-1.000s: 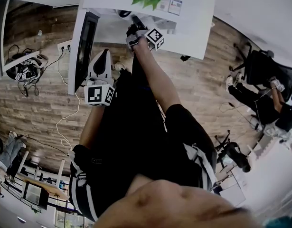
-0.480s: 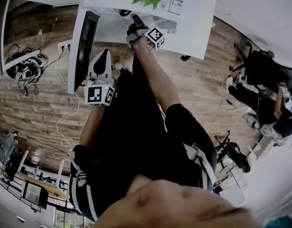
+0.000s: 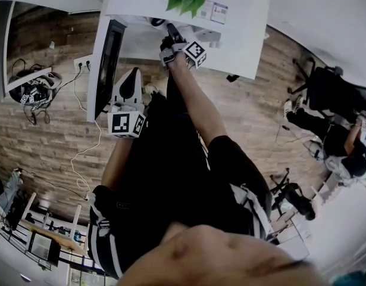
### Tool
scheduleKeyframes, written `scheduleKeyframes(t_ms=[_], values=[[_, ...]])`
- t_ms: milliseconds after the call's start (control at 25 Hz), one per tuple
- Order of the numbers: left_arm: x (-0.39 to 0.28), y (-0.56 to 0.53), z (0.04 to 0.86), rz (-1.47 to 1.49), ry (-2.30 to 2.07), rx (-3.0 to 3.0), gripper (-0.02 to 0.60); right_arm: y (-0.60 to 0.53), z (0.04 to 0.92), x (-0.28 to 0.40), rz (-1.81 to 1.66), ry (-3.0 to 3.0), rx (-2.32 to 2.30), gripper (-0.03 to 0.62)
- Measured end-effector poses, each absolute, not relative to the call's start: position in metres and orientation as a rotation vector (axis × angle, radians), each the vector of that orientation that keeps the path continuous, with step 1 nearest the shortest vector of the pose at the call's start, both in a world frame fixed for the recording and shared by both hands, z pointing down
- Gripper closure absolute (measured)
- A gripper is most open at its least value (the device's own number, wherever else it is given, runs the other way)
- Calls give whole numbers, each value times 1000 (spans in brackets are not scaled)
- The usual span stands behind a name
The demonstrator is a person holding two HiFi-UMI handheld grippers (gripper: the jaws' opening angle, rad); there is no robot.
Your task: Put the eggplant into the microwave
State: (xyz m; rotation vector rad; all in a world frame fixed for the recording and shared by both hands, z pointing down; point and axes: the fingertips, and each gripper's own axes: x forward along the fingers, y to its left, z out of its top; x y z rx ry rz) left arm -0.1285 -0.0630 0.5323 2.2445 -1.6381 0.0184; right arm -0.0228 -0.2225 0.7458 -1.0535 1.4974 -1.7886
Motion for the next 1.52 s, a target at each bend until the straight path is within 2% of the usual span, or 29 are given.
scheduleKeyframes(t_ms=[200, 560, 960, 1120, 1520], values=[[-129, -63, 533, 9, -1639, 2239, 549, -217, 747, -20, -1794, 1513, -1090, 444], [-128, -62, 528, -8, -1637, 2248, 549, -203, 732, -11, -1615, 1861, -1316, 441], [-127, -62, 527, -19, -1642, 2244, 549, -188, 705, -5, -1036, 2578, -1808, 548], [-125, -62, 528, -22, -1642, 2244, 549, -185, 702, -9, -863, 2737, -1894, 554], [-120, -67, 533, -18, -1636, 2236, 549, -183, 713, -18, -816, 2825, -1908, 557]])
